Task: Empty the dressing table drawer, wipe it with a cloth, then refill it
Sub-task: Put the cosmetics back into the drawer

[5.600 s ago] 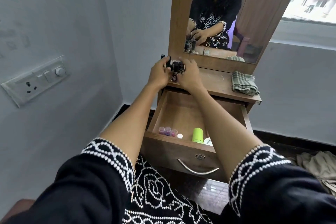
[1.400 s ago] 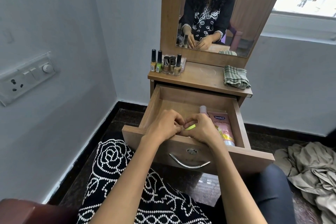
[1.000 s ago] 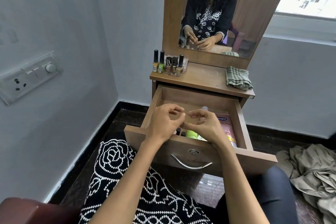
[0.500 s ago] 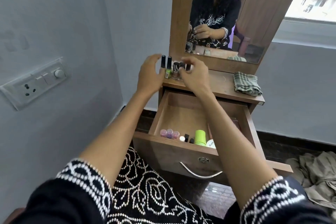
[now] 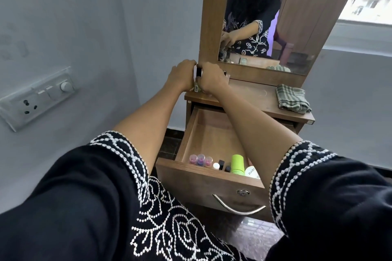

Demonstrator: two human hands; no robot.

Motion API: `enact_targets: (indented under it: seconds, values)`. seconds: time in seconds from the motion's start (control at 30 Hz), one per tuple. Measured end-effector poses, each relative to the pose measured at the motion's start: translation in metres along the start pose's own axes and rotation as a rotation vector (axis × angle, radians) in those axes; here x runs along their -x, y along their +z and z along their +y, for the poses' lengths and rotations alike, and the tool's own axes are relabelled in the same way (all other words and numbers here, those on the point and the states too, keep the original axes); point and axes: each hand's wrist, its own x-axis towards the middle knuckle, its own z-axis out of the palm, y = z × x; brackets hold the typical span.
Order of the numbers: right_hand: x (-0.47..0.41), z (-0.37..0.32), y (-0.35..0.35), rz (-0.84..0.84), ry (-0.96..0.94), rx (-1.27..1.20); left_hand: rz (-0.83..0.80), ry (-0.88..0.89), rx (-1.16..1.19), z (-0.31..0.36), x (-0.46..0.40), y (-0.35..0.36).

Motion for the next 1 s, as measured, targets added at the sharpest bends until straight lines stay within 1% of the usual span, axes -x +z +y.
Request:
enact_targets:
  seconds: [0.2,0.37,0.5,0.63,0.8,1.0]
  values:
    - [-0.007,-0.001,0.008,0.086,-0.007,-0.085,0.153,-0.002,0.062,-0.001,0.003,-0.005]
    - [-0.012,-0.001,0.015,0.162,-0.02,-0.234,0.178,-0.017,0.125,-0.004,0.009,-0.006]
    - [-0.01,-0.004,0.018,0.189,-0.05,-0.341,0.206,-0.044,0.15,-0.002,0.018,-0.014]
    - [0.007,-0.005,0.012,0.258,-0.098,-0.418,0.238,-0.029,0.179,0.005,0.035,-0.027]
    - [0.053,0.002,0.0,0.279,-0.138,-0.551,0.212,0.001,0.248,0.02,0.068,-0.034]
    - [0.1,0.019,0.01,0.275,-0.028,-0.692,0.074,0.017,0.217,0.05,0.089,-0.037]
